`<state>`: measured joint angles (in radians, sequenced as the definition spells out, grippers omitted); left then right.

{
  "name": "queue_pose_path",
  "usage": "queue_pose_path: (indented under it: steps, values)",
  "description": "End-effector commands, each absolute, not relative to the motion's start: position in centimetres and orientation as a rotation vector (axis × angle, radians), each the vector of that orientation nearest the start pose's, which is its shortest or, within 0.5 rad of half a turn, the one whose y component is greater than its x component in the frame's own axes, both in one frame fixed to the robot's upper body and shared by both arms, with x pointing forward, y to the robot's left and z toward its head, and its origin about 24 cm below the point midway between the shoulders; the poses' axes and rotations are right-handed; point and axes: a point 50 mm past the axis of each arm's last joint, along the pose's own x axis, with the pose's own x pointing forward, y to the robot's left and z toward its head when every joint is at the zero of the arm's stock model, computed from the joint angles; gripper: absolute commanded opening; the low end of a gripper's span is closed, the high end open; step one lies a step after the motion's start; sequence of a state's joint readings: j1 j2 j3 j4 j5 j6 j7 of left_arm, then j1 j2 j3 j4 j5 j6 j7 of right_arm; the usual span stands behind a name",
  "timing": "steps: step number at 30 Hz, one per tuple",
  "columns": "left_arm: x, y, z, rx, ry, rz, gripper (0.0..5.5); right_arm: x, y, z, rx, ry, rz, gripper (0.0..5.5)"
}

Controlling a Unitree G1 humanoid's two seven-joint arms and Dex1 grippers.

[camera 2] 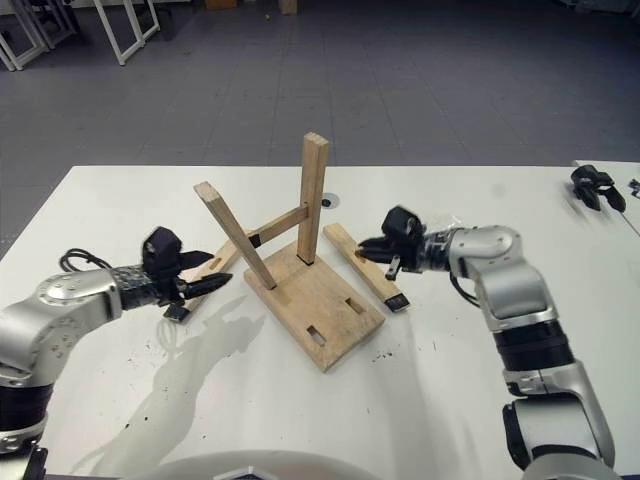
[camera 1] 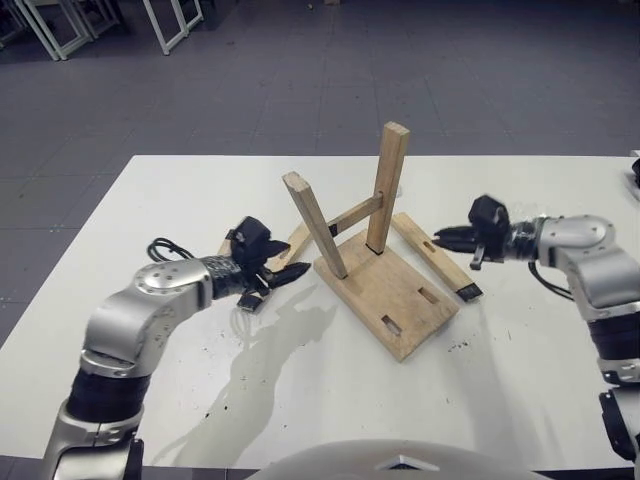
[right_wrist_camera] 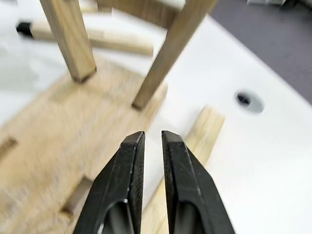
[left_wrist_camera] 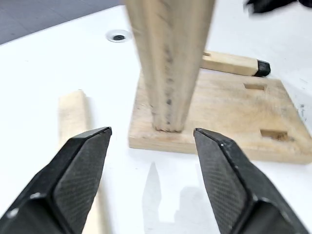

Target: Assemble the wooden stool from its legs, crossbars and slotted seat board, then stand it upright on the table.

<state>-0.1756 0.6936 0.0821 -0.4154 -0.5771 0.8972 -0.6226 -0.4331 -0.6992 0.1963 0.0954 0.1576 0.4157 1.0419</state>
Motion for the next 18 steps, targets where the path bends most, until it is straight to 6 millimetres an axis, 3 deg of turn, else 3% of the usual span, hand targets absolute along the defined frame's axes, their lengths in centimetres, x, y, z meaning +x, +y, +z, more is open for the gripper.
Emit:
queue_pose_path:
  steps: [1, 4, 6, 8, 14, 18]
  values:
    - [26.7, 21.7, 17.8, -0.024, 0.205, -0.693, 3.12, 29.1, -19.9, 7.4, -0.496, 0.518, 1.020, 0.62]
    - [29.3, 23.3, 23.3, -0.170, -0.047, -0.584, 3.12, 28.6, -20.0, 5.6, -0.571, 0.572, 1.037, 0.62]
    - [30.5, 23.0, 26.6, -0.219, -0.168, -0.545, 3.12, 28.2, -19.8, 5.3, -0.589, 0.583, 1.079, 0.62]
    - [31.4, 22.0, 28.7, -0.248, -0.221, -0.534, 3.12, 27.6, -18.9, 5.3, -0.565, 0.574, 1.147, 0.62]
    - [33.6, 17.5, 31.1, -0.307, -0.266, -0.574, 3.12, 25.5, -14.9, 5.7, -0.440, 0.517, 1.317, 0.62]
    - [35.1, 15.5, 32.1, -0.305, -0.303, -0.596, 3.12, 25.5, -14.8, 5.3, -0.447, 0.534, 1.285, 0.62]
